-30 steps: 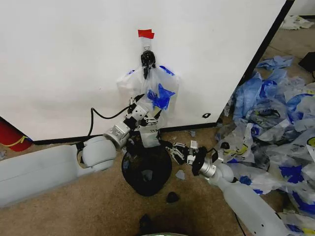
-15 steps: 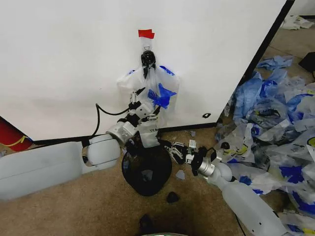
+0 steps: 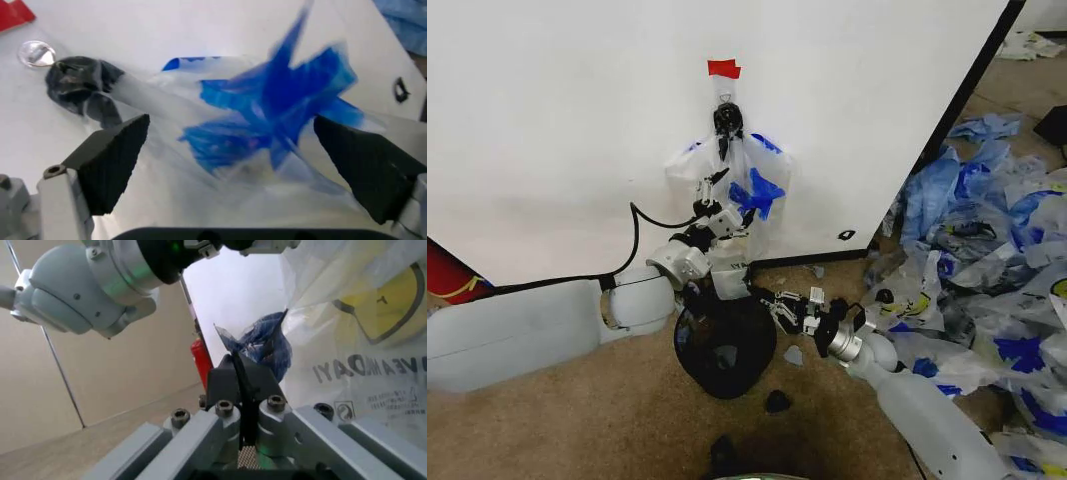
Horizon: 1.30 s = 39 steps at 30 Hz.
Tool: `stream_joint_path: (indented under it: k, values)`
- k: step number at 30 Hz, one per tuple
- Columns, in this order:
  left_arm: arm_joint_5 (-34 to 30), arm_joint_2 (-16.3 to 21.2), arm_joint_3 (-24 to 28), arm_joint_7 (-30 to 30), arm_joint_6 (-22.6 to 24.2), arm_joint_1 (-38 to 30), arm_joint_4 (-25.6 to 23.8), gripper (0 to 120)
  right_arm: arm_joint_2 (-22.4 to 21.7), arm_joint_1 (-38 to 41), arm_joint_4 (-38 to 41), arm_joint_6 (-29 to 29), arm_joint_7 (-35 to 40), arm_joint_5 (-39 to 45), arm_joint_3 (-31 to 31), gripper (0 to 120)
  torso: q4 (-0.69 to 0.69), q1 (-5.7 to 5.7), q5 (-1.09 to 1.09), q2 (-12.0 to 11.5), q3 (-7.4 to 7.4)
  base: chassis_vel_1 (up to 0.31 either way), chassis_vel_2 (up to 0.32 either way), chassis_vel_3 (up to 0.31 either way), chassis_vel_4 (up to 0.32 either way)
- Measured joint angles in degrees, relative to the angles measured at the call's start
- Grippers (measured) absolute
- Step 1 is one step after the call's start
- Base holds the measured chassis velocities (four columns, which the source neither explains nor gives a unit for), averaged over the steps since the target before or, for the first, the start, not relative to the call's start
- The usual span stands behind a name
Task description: Pick up the garbage bag from the wall and place it over the trash bin.
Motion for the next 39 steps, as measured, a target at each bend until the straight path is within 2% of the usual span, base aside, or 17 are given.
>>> stream_joint_path:
  k: [4, 17, 26, 29, 33, 34, 39]
  values:
    - [-0.7, 0.5, 1.9, -0.1, 1.0, -0.6, -0.5, 97, 0.0, 0.1, 0.0, 0.2, 0.5, 0.0, -0.3, 0, 0.02, 0.00, 0.00, 0.0, 0.00, 0.000, 0.000, 0.000, 0.000]
    - [2.4, 1.0, 3.8, 1.2, 3.9, -3.6, 1.2, 94, 0.5, -0.7, 0.0, 1.2, 2.0, -0.6, -0.9, 0, 0.01, 0.00, 0.01, 0.0, 0.00, 0.000, 0.000, 0.000, 0.000]
    - [0.4, 1.3, 6.3, 0.4, 4.6, -6.0, 0.1, 91, 0.2, -1.1, 0.4, 1.5, 2.9, -0.7, -0.6, 0, 0.01, 0.00, 0.01, 0.0, 0.00, 0.000, 0.000, 0.000, 0.000]
    - [-0.1, 1.4, 6.5, 0.1, 4.5, -5.7, -0.3, 85, 0.2, -1.1, 0.4, 1.6, 3.1, -0.7, -0.6, 0, 0.01, 0.00, 0.01, 0.0, 0.00, 0.000, 0.000, 0.000, 0.000]
    - [-1.0, 2.3, 7.1, 0.0, 3.6, -5.5, -0.4, 67, 0.1, -1.1, 0.5, 1.8, 3.6, -0.6, -0.6, 0, 0.01, 0.00, 0.01, 0.0, 0.00, 0.000, 0.000, 0.000, 0.000]
    - [-1.0, 2.3, 7.1, 0.0, 3.6, -5.5, -0.4, 67, 0.1, -1.1, 0.5, 1.8, 3.6, -0.6, -0.6, 0, 0.01, 0.00, 0.01, 0.0, 0.00, 0.000, 0.000, 0.000, 0.000]
    - [-1.3, 3.4, 7.5, 0.0, 3.1, -4.9, -1.0, 47, 0.2, -1.3, 0.4, 1.8, 3.6, -0.8, -0.6, 0, 0.01, 0.00, 0.01, 0.0, 0.00, 0.000, 0.000, 0.000, 0.000]
